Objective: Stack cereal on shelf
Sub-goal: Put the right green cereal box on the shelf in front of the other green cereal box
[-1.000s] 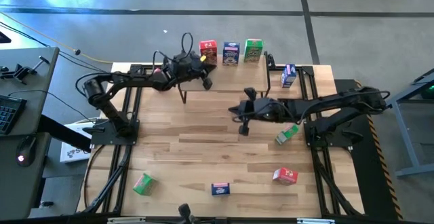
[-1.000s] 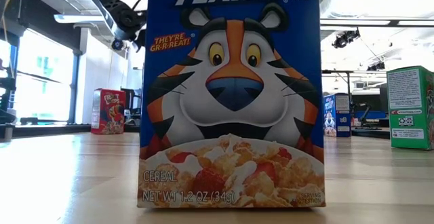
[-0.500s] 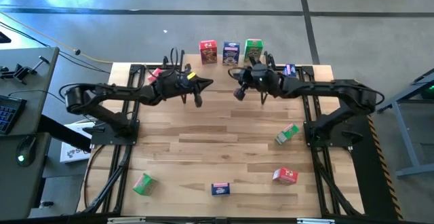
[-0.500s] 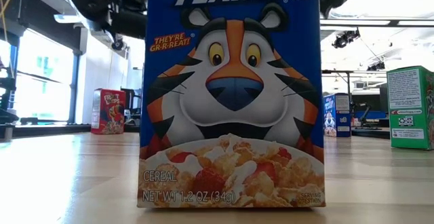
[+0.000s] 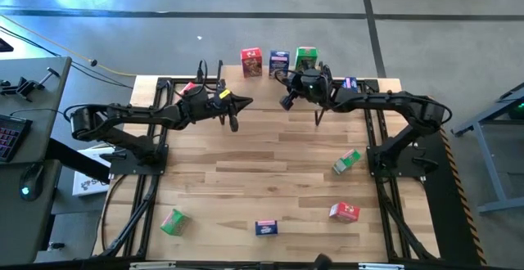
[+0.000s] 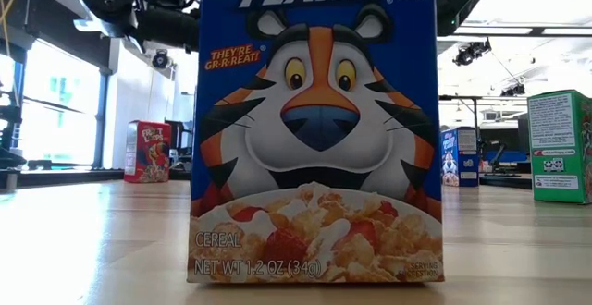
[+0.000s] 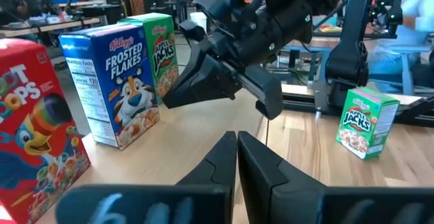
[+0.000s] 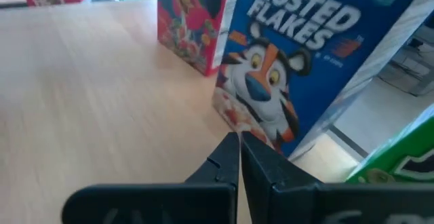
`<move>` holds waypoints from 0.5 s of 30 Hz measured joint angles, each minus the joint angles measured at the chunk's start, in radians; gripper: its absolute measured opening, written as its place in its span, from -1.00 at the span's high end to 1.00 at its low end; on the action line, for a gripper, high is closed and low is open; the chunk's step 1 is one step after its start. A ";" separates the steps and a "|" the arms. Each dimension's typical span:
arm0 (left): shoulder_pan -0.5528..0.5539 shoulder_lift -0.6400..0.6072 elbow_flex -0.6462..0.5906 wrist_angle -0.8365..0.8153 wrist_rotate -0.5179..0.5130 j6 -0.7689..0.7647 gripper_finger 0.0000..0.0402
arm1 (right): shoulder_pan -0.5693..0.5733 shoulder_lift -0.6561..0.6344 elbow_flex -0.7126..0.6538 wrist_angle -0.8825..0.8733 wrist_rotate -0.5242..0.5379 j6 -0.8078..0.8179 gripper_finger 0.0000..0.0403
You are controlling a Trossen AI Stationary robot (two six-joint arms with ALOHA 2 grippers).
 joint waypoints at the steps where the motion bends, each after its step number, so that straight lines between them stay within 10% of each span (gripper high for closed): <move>1: 0.000 0.000 0.000 -0.002 0.000 -0.002 0.96 | -0.005 0.000 0.000 0.003 0.000 0.006 1.00; 15: 0.000 0.000 0.001 -0.018 0.000 -0.015 0.96 | -0.017 0.000 0.000 0.056 -0.020 0.018 1.00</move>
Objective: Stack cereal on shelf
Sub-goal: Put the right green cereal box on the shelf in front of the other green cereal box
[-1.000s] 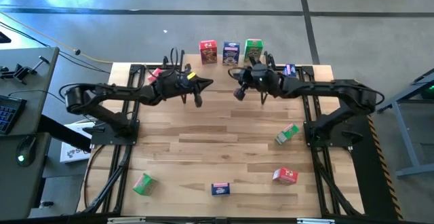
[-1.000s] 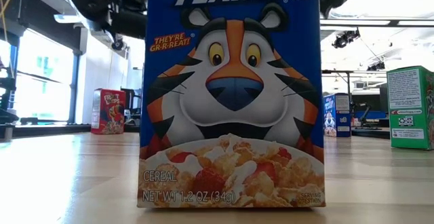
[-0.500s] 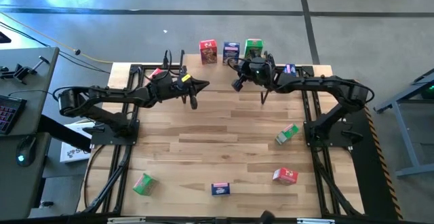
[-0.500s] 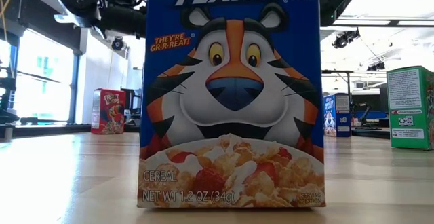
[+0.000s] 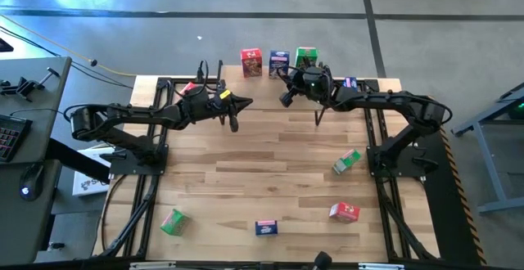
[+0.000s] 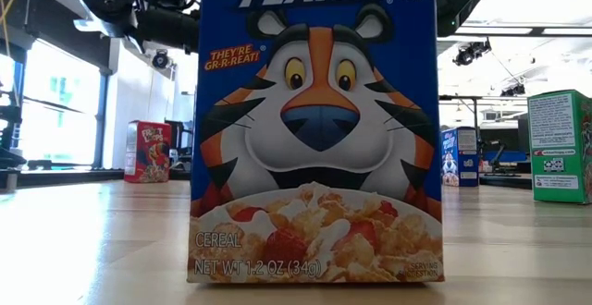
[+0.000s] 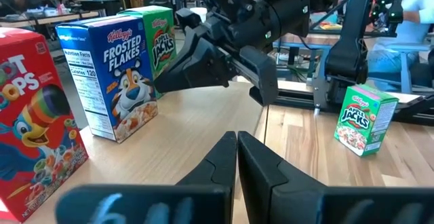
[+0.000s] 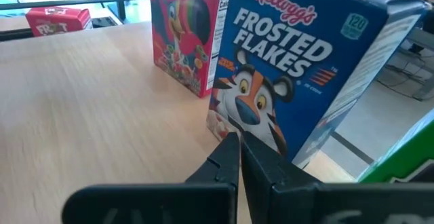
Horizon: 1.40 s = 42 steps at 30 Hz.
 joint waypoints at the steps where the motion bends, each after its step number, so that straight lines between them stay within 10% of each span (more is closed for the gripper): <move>1: 0.000 0.000 0.000 -0.001 0.000 0.000 0.96 | 0.000 0.000 0.000 0.001 0.000 0.000 1.00; 17: -0.003 0.000 0.001 -0.038 0.007 0.000 0.96 | 0.133 -0.142 0.000 -0.118 -0.015 -0.098 1.00; 25: -0.064 0.000 0.001 -0.031 0.084 0.010 0.96 | 0.429 -0.310 0.000 -0.507 0.090 0.002 1.00; 35: -0.168 0.000 0.001 -0.033 0.084 0.009 0.96 | 0.771 -0.362 0.118 -1.216 0.167 0.532 0.96; 42: -0.220 0.000 0.001 -0.046 0.058 0.001 0.96 | 0.861 -0.355 0.170 -1.572 -0.015 0.690 0.37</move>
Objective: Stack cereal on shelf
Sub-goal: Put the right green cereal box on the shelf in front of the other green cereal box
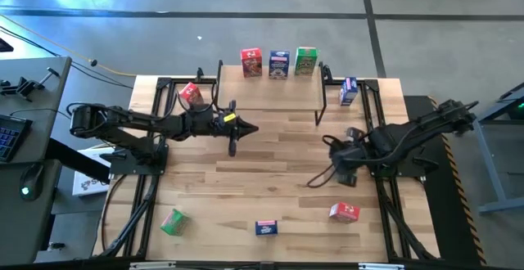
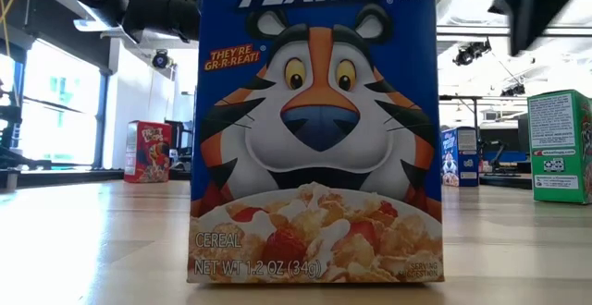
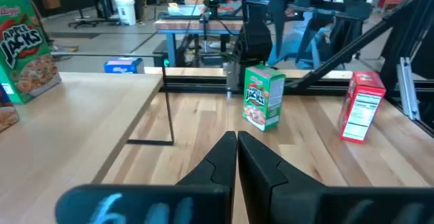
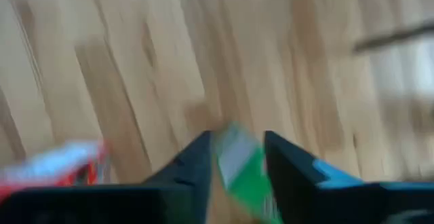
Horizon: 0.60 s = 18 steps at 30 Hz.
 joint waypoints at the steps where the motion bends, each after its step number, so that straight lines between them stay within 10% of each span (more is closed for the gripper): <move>1: -0.008 0.000 0.000 -0.002 -0.016 0.000 0.96 | 0.004 0.004 0.000 -0.034 -0.019 0.002 0.26; 8: -0.048 0.000 0.000 -0.039 -0.090 0.000 0.96 | 0.007 0.051 0.000 -0.096 -0.048 -0.119 -0.38; 18: -0.059 0.000 0.000 -0.076 -0.111 -0.011 0.96 | 0.004 0.160 0.000 -0.101 -0.031 -0.324 -0.49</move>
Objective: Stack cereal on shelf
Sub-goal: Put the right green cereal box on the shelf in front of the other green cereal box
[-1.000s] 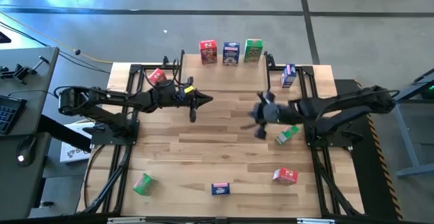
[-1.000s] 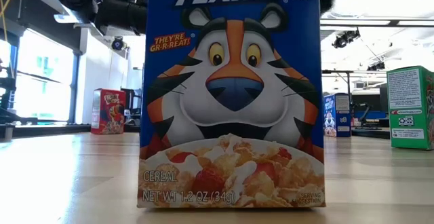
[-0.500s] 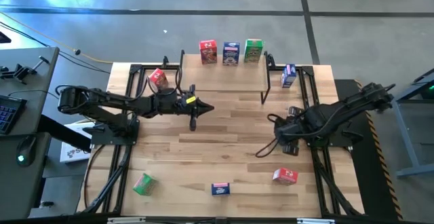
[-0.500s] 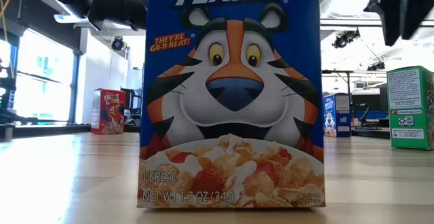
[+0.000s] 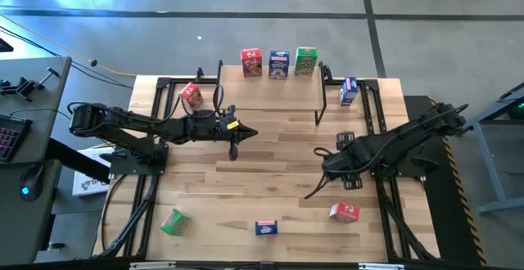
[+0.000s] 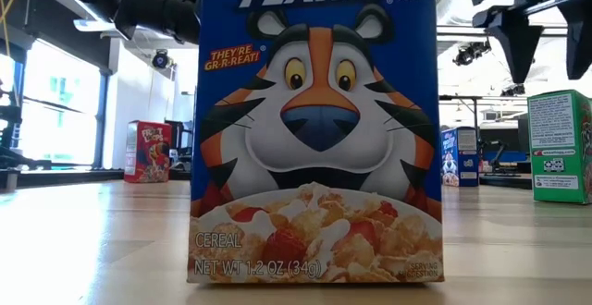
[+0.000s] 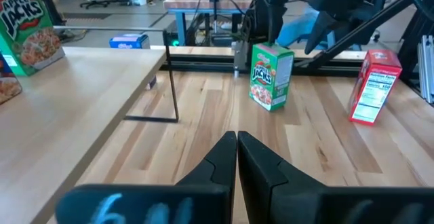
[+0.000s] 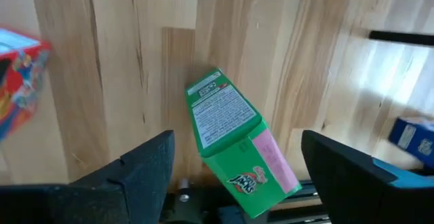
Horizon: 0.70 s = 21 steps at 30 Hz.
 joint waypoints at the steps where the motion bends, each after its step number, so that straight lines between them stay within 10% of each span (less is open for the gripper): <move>1: 0.000 0.000 0.000 -0.005 0.000 0.000 0.96 | 0.000 0.008 0.000 -0.003 0.002 -0.018 -0.49; 21: -0.002 0.000 0.000 -0.038 0.000 0.001 0.96 | -0.042 0.053 -0.097 -0.089 0.018 -0.196 -0.48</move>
